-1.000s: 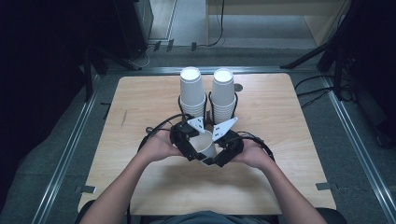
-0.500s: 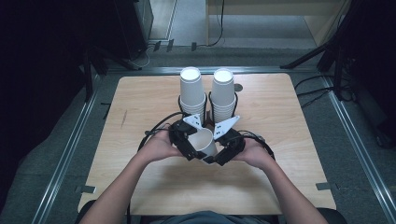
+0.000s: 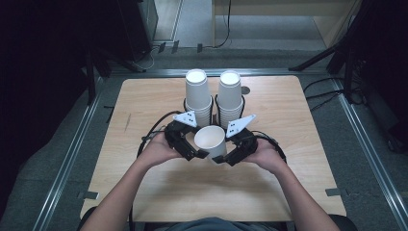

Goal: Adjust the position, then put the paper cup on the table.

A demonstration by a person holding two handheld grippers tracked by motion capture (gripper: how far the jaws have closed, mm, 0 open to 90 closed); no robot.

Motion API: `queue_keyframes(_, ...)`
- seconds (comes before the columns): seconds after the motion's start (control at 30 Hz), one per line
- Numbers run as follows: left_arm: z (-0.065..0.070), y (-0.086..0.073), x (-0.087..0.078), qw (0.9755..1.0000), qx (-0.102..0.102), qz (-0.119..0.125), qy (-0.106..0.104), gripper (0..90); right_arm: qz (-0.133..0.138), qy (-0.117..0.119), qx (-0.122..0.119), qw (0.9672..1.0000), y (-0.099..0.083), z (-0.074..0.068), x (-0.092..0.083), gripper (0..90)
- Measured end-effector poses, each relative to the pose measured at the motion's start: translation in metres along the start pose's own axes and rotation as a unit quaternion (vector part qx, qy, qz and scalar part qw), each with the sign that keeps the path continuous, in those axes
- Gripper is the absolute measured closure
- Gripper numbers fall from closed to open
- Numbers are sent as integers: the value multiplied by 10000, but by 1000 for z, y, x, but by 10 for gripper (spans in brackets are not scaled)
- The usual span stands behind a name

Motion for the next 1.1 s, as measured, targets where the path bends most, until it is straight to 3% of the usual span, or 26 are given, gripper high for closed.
queue_keyframes(0.13,0,-2,-2,9998,-64,195,65,0,53,-4,33,10000,1,0,-4,226)
queue_keyframes(0.23,1,-4,-1,9991,-193,377,-21,0,95,1,36,9999,2,-3,-5,226)
queue_keyframes(0.6,4,5,13,9973,-325,642,-118,0,112,116,77,9998,4,-8,-1,223)
queue_keyframes(0.9,5,9,19,9975,-329,627,-69,6,88,180,122,9997,3,-9,2,223)
queue_keyframes(1.03,8,11,17,9972,-151,726,42,99,68,199,189,9996,3,-7,2,224)
queue_keyframes(1.1,9,12,16,9971,-96,753,93,102,109,223,198,9995,4,-8,1,224)
Point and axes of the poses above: each handheld gripper's, and its own axes: x roughly forward along the jaws, y roughly out of its top, z roughly to its right, the point moved 5 cm from there along x, roughly forward along the jaws, and after that the axes turned 11 degrees about x, right-handed, at the moved point
